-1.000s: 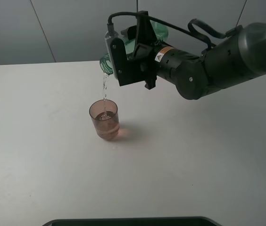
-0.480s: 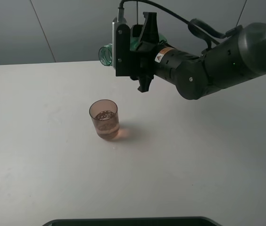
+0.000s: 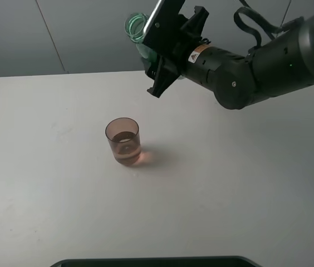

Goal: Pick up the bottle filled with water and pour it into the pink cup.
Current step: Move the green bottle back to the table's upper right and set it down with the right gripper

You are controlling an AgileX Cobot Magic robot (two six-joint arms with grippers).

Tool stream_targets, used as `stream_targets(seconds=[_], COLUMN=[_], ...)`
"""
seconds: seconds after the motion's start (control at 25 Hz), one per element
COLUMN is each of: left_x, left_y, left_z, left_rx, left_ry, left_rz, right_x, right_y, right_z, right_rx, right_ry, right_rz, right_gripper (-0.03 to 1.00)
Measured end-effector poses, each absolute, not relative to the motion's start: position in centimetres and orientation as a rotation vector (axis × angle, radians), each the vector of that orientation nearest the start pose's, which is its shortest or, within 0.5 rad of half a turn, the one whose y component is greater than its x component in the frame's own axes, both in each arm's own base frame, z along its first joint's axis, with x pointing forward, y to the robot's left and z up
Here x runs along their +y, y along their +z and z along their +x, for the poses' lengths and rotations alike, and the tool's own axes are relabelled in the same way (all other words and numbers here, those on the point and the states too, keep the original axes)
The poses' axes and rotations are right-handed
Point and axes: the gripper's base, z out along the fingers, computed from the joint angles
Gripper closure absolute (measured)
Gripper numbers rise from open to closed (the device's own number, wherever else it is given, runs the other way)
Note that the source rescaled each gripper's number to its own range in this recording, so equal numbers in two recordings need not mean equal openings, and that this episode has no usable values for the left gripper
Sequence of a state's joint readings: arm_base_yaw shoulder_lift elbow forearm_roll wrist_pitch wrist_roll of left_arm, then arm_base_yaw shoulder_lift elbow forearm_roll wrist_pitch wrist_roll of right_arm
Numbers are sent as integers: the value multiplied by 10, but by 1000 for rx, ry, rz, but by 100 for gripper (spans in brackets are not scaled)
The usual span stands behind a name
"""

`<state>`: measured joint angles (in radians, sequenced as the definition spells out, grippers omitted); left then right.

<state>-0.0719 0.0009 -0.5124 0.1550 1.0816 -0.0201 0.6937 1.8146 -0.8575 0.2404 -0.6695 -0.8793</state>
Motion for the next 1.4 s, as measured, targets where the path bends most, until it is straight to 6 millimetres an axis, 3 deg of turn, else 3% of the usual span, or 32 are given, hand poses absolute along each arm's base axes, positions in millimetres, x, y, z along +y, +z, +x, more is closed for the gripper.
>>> stream_targets(seconds=[0.28, 0.68, 0.92, 1.08, 1.4], left_x=[13, 13, 13, 13, 13], left_y=[280, 280, 280, 280, 280], left_z=[-7, -7, -7, -7, -7], left_rx=[2046, 2046, 2046, 2046, 2046], left_ry=[128, 128, 128, 128, 130], left_rz=[43, 43, 43, 43, 45], right_x=[189, 74, 17, 3, 9], right_y=[205, 209, 210, 197, 145], right_z=[317, 368, 377, 382, 390], right_rx=[1574, 1787, 1805, 1819, 1948], right_ry=[-101, -103, 2, 28, 21], right_rz=[-769, -230, 72, 88, -49], right_gripper=[97, 97, 97, 97, 97])
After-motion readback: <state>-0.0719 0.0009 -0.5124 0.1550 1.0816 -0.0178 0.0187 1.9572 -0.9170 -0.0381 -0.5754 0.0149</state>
